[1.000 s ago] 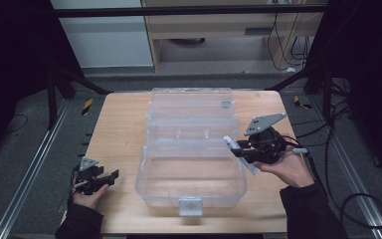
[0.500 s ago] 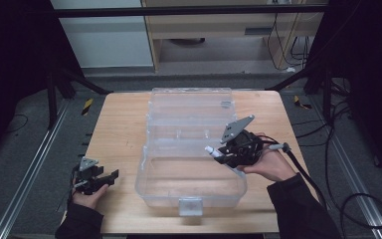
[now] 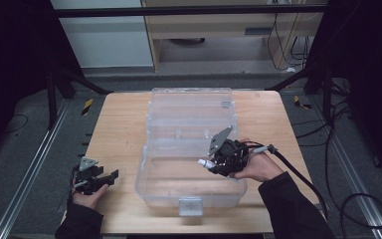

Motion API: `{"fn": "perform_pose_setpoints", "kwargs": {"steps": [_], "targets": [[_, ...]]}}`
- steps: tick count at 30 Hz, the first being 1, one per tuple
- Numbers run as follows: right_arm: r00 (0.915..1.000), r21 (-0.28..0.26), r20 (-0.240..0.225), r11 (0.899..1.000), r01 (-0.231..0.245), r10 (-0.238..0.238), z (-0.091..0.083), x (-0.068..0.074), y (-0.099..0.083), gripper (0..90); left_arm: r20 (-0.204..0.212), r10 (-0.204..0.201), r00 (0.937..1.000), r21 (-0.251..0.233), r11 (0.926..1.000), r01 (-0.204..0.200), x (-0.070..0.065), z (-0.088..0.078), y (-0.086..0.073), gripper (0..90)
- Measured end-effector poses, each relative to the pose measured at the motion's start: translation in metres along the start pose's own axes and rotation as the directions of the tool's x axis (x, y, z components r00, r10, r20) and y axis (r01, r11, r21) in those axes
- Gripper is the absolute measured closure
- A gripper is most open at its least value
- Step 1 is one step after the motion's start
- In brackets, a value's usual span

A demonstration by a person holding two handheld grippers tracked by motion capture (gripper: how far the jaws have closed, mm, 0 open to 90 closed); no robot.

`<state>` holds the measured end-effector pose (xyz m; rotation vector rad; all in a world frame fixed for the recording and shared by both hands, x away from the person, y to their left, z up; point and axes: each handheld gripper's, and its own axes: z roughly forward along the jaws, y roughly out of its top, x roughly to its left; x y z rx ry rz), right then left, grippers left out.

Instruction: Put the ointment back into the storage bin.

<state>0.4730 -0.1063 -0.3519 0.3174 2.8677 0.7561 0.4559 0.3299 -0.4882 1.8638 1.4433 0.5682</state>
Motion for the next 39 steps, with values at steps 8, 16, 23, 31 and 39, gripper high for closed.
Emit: {"fn": "perform_pose_setpoints", "kwargs": {"steps": [8,16,23,31,39], "targets": [[0.9983,0.057,-0.035,0.997,0.049,-0.047,0.018,0.001,-0.002,69.6,0.001,0.0,1.0,0.001,1.0,0.0,0.0,0.0,0.0,33.6],[0.9957,0.129,-0.067,0.989,0.073,-0.064,0.036,0.0,-0.005,69.6,0.001,0.0,1.0,0.002,1.0,0.0,0.0,0.0,0.0,33.7],[0.9922,0.167,-0.09,0.981,0.101,-0.087,0.05,0.001,-0.006,69.7,0.0,0.0,1.0,0.002,1.0,0.0,0.0,0.0,0.0,33.6],[0.9853,0.209,-0.128,0.968,0.139,-0.113,0.068,0.003,-0.007,69.7,0.0,0.0,1.0,0.002,1.0,0.0,0.0,0.0,0.0,33.7],[0.984,0.252,-0.135,0.956,0.147,-0.116,0.083,0.001,-0.01,69.6,0.0,0.0,1.0,0.003,1.0,0.0,0.0,0.0,0.0,33.7]]}}
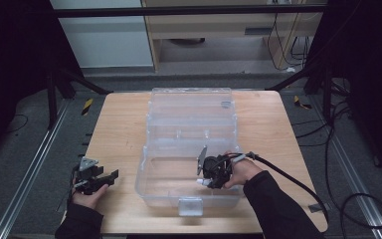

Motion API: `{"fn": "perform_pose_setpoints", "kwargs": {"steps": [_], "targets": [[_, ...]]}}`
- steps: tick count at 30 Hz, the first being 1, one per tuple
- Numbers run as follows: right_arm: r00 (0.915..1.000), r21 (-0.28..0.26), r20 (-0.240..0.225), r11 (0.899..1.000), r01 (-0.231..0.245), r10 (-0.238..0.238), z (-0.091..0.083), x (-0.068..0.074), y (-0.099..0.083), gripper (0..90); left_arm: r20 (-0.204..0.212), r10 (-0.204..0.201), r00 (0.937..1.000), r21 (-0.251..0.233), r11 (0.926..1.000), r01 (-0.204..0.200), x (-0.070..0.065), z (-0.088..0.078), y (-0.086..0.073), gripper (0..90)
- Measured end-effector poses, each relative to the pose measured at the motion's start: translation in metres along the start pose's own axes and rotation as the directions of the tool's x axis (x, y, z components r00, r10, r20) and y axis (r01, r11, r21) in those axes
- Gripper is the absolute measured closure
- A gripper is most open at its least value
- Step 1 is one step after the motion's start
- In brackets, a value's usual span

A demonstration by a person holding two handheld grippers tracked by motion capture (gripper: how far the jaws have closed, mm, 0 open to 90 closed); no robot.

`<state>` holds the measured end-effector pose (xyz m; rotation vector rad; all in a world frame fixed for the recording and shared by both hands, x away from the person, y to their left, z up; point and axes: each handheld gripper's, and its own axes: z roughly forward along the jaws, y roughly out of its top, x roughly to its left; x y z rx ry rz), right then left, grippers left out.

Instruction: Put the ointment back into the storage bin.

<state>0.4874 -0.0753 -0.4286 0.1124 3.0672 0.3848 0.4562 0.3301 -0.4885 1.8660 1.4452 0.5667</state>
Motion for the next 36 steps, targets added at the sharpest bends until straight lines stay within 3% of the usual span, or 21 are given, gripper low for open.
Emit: {"fn": "perform_pose_setpoints", "kwargs": {"steps": [13,31,36], "targets": [[0.9998,0.061,-0.009,0.998,0.017,-0.017,0.019,-0.002,0.001,69.6,0.0,0.001,1.0,0.001,1.0,-0.001,0.0,0.0,0.0,33.8],[0.9997,0.119,-0.022,0.993,0.016,-0.013,0.023,-0.001,0.004,68.9,0.001,0.001,1.0,0.005,1.0,-0.001,0.0,0.001,0.0,33.8],[0.9999,0.11,-0.016,0.994,-0.003,0.004,0.02,0.0,0.003,67.7,0.0,0.002,1.0,0.006,1.0,-0.002,0.0,0.001,0.0,33.7]]}}
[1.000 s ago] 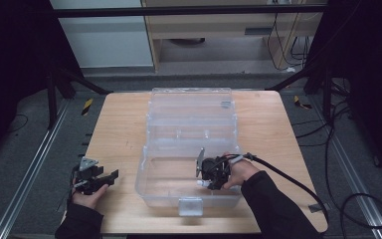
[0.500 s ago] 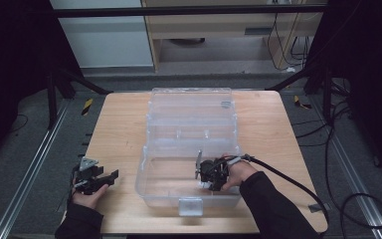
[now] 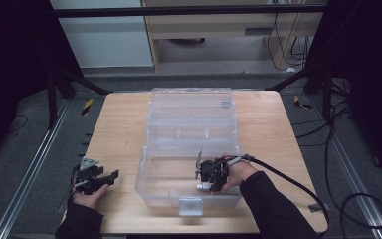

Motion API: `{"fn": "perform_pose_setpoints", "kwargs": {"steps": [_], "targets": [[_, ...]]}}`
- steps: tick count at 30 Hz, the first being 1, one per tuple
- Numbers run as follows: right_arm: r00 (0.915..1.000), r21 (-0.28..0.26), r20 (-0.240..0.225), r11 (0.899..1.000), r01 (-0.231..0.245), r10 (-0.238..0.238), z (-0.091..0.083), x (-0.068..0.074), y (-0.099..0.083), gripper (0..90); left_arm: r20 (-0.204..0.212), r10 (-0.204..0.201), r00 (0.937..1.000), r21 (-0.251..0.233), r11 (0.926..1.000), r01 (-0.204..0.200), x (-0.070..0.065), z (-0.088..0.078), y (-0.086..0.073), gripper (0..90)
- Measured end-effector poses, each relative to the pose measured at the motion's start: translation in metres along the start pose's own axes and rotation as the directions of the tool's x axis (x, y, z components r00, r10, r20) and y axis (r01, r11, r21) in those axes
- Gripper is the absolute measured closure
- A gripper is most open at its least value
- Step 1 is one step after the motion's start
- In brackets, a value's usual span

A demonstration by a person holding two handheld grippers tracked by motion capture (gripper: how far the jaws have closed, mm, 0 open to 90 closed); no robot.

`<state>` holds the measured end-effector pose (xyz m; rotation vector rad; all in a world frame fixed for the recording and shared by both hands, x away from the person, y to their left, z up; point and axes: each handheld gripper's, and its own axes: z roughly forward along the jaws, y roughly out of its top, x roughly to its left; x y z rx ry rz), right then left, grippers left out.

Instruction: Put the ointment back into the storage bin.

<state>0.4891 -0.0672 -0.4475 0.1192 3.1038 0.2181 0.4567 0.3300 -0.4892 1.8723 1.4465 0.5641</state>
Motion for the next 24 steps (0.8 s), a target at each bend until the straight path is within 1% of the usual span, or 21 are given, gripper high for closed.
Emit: {"fn": "perform_pose_setpoints", "kwargs": {"steps": [3,5,7,9,10,11,12,13,14,15,16,17,18,19,20,21,23,24], "targets": [[1.0,-0.03,0.004,1.0,-0.004,0.004,-0.004,-0.001,-0.001,66.9,0.0,-0.001,1.0,-0.002,1.0,0.001,0.0,0.0,0.0,33.7],[0.9999,-0.061,0.015,0.998,-0.006,0.007,-0.009,-0.001,-0.002,66.4,0.0,0.0,1.0,-0.001,1.0,0.0,0.0,0.0,0.0,33.8],[0.9992,-0.102,0.03,0.994,-0.025,0.028,-0.018,-0.001,-0.005,65.5,0.001,-0.001,1.0,-0.002,1.0,0.001,0.0,0.0,0.0,33.7],[0.9977,-0.139,0.054,0.99,-0.032,0.04,-0.027,0.0,-0.008,63.9,0.0,0.0,1.0,-0.002,1.0,0.0,0.0,0.0,0.0,33.7],[0.9962,-0.16,0.066,0.986,-0.046,0.057,-0.032,0.0,-0.009,62.7,0.0,0.0,1.0,-0.002,1.0,0.0,0.0,-0.001,0.0,33.7],[0.9947,-0.188,0.075,0.981,-0.055,0.07,-0.037,0.001,-0.012,59.6,0.0,-0.001,1.0,-0.003,1.0,0.001,0.0,-0.001,0.0,33.7],[0.9905,-0.225,0.09,0.971,-0.082,0.104,-0.043,0.001,-0.014,59.3,0.0,-0.001,1.0,-0.003,1.0,0.001,0.0,-0.001,0.0,33.7],[0.9893,-0.249,0.096,0.965,-0.083,0.11,-0.047,0.001,-0.017,58.8,-0.001,-0.001,1.0,-0.002,1.0,0.001,0.0,-0.001,0.0,33.7],[0.9845,-0.279,0.102,0.954,-0.11,0.143,-0.052,0.003,-0.02,56.9,-0.001,-0.001,1.0,-0.002,1.0,0.001,0.0,-0.001,0.0,33.7],[0.9783,-0.327,0.117,0.937,-0.125,0.171,-0.058,0.003,-0.025,56.3,-0.001,-0.001,1.0,-0.002,1.0,0.001,0.0,-0.001,0.0,33.7],[0.9769,-0.346,0.123,0.93,-0.123,0.175,-0.06,0.003,-0.027,54.9,0.0,-0.002,1.0,-0.003,1.0,0.002,0.0,-0.001,0.0,33.7],[0.971,-0.376,0.127,0.916,-0.141,0.202,-0.064,0.004,-0.031,52.7,0.0,-0.002,1.0,-0.002,1.0,0.002,0.0,-0.001,0.0,33.7],[0.9664,-0.403,0.132,0.903,-0.151,0.221,-0.067,0.005,-0.035,52.4,0.0,-0.002,1.0,-0.002,1.0,0.002,0.0,-0.001,0.0,33.7],[0.9582,-0.431,0.14,0.887,-0.168,0.25,-0.069,0.006,-0.039,50.8,-0.001,-0.002,1.0,-0.002,1.0,0.002,0.0,-0.001,0.0,33.7],[0.9453,-0.466,0.147,0.863,-0.193,0.291,-0.073,0.007,-0.046,48.2,-0.001,-0.002,1.0,-0.002,1.0,0.002,0.0,-0.001,0.0,33.9],[0.9368,-0.493,0.151,0.846,-0.205,0.316,-0.076,0.008,-0.051,48.1,-0.001,-0.002,1.0,-0.002,1.0,0.002,0.0,-0.001,0.0,34.3],[0.9249,-0.535,0.148,0.815,-0.223,0.35,-0.079,0.011,-0.057,44.9,0.0,-0.004,1.0,-0.001,1.0,0.004,0.0,-0.001,0.0,35.0],[0.9161,-0.562,0.148,0.794,-0.232,0.373,-0.082,0.013,-0.062,44.1,-0.001,-0.004,1.0,-0.001,1.0,0.004,0.0,-0.001,0.0,35.3]]}}
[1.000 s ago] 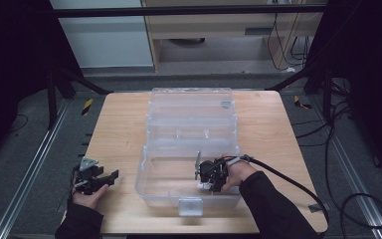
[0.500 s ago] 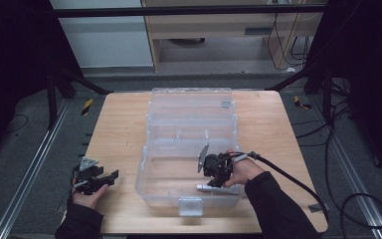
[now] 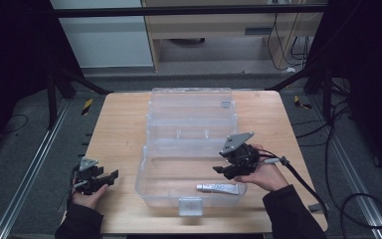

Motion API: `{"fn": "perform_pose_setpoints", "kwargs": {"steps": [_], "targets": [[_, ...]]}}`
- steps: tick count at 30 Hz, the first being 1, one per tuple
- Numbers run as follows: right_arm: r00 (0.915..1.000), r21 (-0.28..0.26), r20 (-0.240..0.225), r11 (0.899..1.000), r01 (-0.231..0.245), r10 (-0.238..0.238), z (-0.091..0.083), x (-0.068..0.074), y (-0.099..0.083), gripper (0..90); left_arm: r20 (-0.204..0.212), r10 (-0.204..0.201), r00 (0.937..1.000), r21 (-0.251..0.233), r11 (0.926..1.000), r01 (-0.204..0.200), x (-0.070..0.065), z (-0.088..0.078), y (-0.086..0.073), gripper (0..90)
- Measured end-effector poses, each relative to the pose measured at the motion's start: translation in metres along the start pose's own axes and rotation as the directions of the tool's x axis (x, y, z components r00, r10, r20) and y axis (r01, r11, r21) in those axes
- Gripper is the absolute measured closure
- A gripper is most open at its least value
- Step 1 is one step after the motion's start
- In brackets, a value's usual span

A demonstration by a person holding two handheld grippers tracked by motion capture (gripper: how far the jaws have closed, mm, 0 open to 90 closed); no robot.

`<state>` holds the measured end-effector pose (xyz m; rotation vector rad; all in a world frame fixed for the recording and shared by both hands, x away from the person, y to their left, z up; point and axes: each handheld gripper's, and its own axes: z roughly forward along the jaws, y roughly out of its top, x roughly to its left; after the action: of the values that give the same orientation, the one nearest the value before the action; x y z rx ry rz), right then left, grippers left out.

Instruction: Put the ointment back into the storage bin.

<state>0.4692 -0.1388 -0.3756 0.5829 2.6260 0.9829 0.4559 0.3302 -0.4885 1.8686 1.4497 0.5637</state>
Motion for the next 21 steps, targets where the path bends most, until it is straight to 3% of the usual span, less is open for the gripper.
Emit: {"fn": "perform_pose_setpoints", "kwargs": {"steps": [5,11,13,16,17,19,21], "targets": [[0.9928,-0.116,0.082,0.99,-0.078,0.088,-0.021,-0.001,-0.014,33.4,0.0,0.002,1.0,0.001,1.0,-0.002,-0.001,0.0,0.0,36.6],[0.9692,-0.227,0.141,0.959,-0.166,0.202,-0.038,-0.006,-0.035,22.9,-0.002,-0.001,1.0,0.003,1.0,0.001,0.0,0.0,0.0,38.0],[0.9577,-0.244,0.151,0.948,-0.203,0.245,-0.041,-0.008,-0.042,21.8,-0.002,-0.002,1.0,0.004,1.0,0.002,0.0,0.0,0.0,38.9],[0.9325,-0.281,0.139,0.916,-0.285,0.333,-0.046,-0.012,-0.054,22.3,-0.005,-0.003,1.0,0.006,1.0,0.003,0.0,0.0,0.0,40.6],[0.9289,-0.286,0.145,0.913,-0.291,0.341,-0.047,-0.014,-0.057,22.0,-0.005,-0.002,1.0,0.008,1.0,0.002,0.0,0.0,0.0,40.9],[0.9091,-0.301,0.172,0.899,-0.318,0.379,-0.051,-0.017,-0.068,21.3,-0.006,-0.002,1.0,0.008,1.0,0.002,0.0,0.0,0.0,41.3],[0.8979,-0.315,0.184,0.889,-0.332,0.4,-0.052,-0.019,-0.074,21.0,-0.008,-0.001,1.0,0.008,1.0,0.001,0.0,0.0,0.0,41.3]]}}
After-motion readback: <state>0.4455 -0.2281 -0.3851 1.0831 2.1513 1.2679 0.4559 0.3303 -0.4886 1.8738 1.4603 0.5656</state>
